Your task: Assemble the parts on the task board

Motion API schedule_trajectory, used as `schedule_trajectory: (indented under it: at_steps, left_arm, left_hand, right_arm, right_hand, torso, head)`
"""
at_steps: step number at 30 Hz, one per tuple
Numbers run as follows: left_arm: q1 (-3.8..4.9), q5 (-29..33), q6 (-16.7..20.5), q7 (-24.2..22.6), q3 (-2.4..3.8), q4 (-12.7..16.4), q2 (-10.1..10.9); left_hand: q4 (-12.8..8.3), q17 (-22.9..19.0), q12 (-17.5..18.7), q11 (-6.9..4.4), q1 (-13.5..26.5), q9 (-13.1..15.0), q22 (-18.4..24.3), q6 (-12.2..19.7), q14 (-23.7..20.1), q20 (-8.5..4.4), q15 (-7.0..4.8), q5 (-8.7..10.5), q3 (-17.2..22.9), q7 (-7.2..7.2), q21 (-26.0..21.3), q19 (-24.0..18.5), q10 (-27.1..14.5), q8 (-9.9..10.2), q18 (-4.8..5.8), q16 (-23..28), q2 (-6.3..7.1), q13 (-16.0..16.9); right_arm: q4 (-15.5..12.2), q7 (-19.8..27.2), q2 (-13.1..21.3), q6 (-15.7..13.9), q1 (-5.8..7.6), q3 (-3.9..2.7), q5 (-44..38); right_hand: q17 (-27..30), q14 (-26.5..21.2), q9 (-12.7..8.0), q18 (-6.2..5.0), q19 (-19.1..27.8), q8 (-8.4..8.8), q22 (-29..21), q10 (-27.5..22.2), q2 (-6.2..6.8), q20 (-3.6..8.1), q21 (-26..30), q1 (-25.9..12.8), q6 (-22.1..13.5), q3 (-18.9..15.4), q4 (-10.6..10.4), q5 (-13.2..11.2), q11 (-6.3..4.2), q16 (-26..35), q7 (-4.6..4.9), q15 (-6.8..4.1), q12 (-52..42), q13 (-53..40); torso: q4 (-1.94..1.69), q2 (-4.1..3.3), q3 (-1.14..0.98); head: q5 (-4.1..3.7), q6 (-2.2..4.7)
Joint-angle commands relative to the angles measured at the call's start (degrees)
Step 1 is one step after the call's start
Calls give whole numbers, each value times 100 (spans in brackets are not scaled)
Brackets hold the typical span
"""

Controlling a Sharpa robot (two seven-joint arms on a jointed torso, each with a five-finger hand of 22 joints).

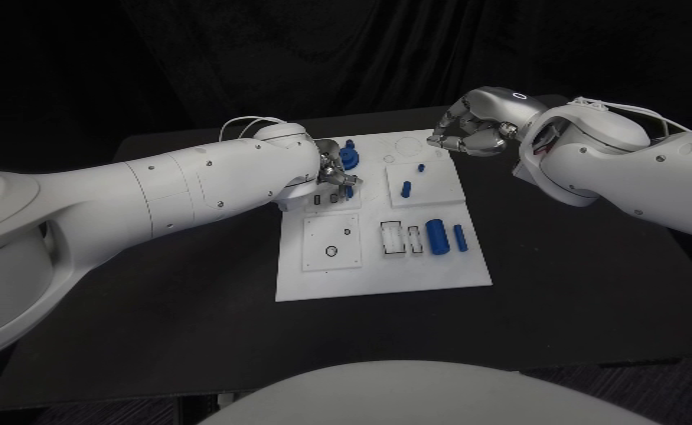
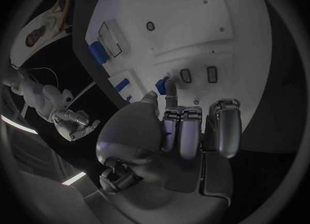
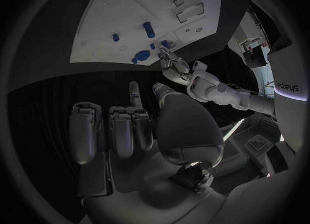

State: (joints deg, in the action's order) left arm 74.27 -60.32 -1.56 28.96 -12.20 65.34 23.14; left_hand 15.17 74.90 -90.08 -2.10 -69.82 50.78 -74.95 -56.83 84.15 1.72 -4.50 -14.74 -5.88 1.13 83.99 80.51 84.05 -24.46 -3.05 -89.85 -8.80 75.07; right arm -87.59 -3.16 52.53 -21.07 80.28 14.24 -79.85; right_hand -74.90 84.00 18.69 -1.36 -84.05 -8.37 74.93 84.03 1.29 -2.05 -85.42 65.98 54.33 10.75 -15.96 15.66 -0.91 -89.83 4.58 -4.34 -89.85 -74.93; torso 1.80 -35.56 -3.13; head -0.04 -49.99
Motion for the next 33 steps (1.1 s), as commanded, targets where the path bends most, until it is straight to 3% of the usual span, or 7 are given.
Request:
schedule_trajectory:
  at_steps: [1, 10, 24, 30, 33]
  left_arm:
    - [-13, -13, -125, -98, 4, 0, -17]
    - [-17, -13, -197, -82, 4, 12, -5]
    - [-23, -13, -271, -95, 4, 3, -1]
    - [-26, -13, -280, -108, 4, -2, 3]
    - [-28, -13, -275, -124, 4, -7, 10]
  left_hand:
    - [-14, 1510, 8, -27, -50, 10, -357, -38, 585, 1, -29, -31, 51, 12, -38, -48, 595, 29, -17, -15, 4, 1493]
    - [-26, 1510, 8, -26, -65, 17, -346, -36, 585, 2, -29, -53, 70, 15, -48, -59, 595, 56, -20, -15, 19, 1493]
    - [-71, 1510, 8, -21, -121, 70, -351, -52, 585, 6, -24, -275, 186, 20, -68, -57, 595, 195, -20, -15, 108, 1493]
    - [-111, 1510, 8, -23, -168, 135, -354, -81, 585, 5, -25, -579, 349, 17, -86, -56, 595, 319, -22, -15, 188, 1493]
    - [-152, 1510, 8, -27, -214, 188, -359, -95, 585, 2, -29, -884, 519, 14, -100, -56, 595, 411, -24, -15, 266, 1493]
  right_arm:
    - [11, -115, 0, 36, -8, -5, -7]
    - [32, -121, -19, 61, -9, -4, -7]
    - [67, -142, -26, 115, -9, -4, -7]
    - [77, -156, -30, 137, -9, -4, -7]
    - [80, -164, -33, 152, -9, -4, -7]
  right_hand:
    - [-1510, 600, 6, 5, -327, -13, 1335, 597, -8, -46, 39, 59, 33, 19, -28, 3, 36, -17, -9, 46, -15, -1507]
    - [-1510, 600, 7, 2, -321, -12, 1331, 597, -8, -47, 50, 61, 35, 19, -28, 4, 37, -17, -8, 47, -15, -1507]
    - [-1510, 600, 7, -3, -310, -9, 1324, 597, -1, -48, 70, 66, 39, 18, -25, 3, 38, -17, -8, 49, -15, -1507]
    - [-1510, 600, 7, -8, -299, -7, 1318, 597, -1, -49, 89, 69, 40, 19, -24, 4, 38, -17, -7, 49, -15, -1507]
    - [-1510, 600, 7, -8, -299, -7, 1318, 597, -1, -49, 89, 69, 40, 19, -24, 4, 38, -17, -7, 49, -15, -1507]
  torso:
    - [4, 3, -6]
    - [11, -2, -3]
    - [4, -4, -8]
    - [9, 0, -3]
    - [8, -1, -2]
  head:
    - [10, -1]
    - [17, -1]
    - [9, -1]
    - [28, -1]
    - [35, -1]
